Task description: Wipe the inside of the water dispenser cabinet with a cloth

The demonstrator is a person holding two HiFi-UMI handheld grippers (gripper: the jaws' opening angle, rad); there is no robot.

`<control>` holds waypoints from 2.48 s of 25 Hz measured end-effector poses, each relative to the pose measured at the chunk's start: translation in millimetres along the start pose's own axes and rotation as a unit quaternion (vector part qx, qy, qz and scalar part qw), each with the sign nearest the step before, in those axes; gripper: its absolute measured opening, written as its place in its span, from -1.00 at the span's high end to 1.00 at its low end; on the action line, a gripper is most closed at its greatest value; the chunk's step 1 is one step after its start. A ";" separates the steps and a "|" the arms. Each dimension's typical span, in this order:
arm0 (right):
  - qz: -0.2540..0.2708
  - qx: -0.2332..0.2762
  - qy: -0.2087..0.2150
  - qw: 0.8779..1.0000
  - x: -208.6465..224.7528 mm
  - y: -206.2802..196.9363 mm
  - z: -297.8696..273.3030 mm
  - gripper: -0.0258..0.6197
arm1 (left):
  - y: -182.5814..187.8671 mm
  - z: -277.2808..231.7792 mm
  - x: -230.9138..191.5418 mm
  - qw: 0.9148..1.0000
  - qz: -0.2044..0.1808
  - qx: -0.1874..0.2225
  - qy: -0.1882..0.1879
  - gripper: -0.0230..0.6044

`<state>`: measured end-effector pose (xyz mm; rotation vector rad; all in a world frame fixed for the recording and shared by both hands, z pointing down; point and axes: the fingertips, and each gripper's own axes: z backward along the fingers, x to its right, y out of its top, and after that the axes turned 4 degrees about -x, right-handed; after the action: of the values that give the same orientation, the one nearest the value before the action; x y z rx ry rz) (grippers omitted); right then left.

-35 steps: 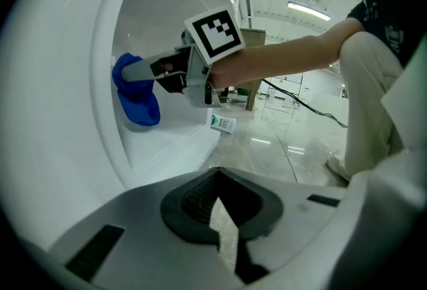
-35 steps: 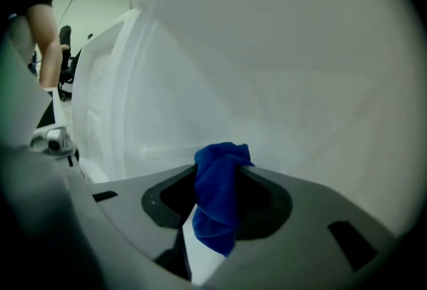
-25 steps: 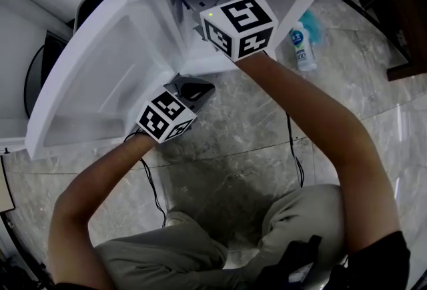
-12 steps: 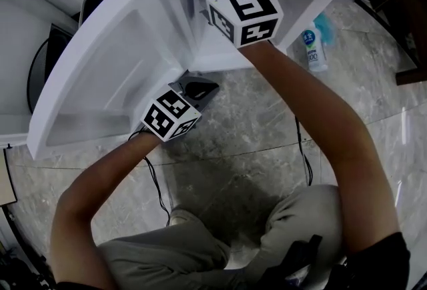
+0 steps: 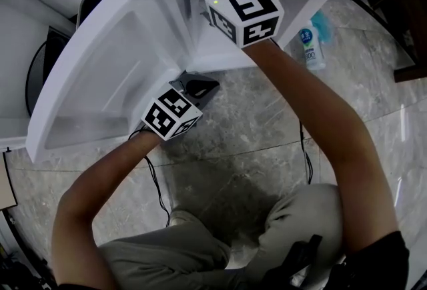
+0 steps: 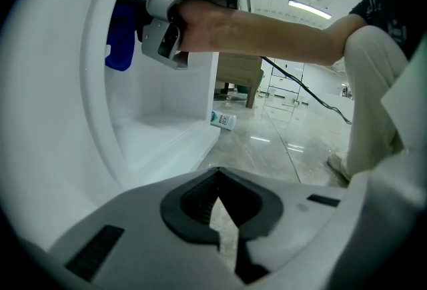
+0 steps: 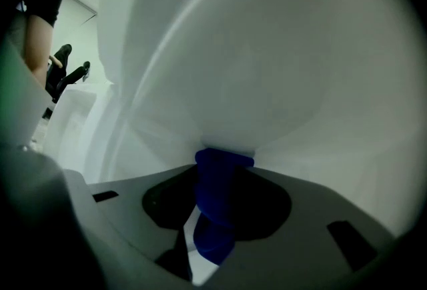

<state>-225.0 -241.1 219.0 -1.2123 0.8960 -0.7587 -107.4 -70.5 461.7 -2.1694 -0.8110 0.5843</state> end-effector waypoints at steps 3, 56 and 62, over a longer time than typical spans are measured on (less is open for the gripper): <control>0.012 0.001 0.003 1.000 0.8 -0.7 -0.2 0.52 | 0.5 -0.9 3.0 1.000 -0.008 -0.001 -0.003 0.91; 0.007 -0.330 0.192 0.924 -36.3 -120.5 249.9 0.53 | 66.8 -8.0 26.3 0.996 -0.081 0.025 0.018 0.91; 0.005 -0.331 0.196 0.923 -36.1 -125.3 249.9 0.53 | 64.7 -6.5 29.5 0.996 -0.088 0.015 0.023 0.91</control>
<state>-22.3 -122.9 375.0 -1.6687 1.5738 -0.7228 -59.2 -87.2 411.8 -2.0509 -0.9512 0.4523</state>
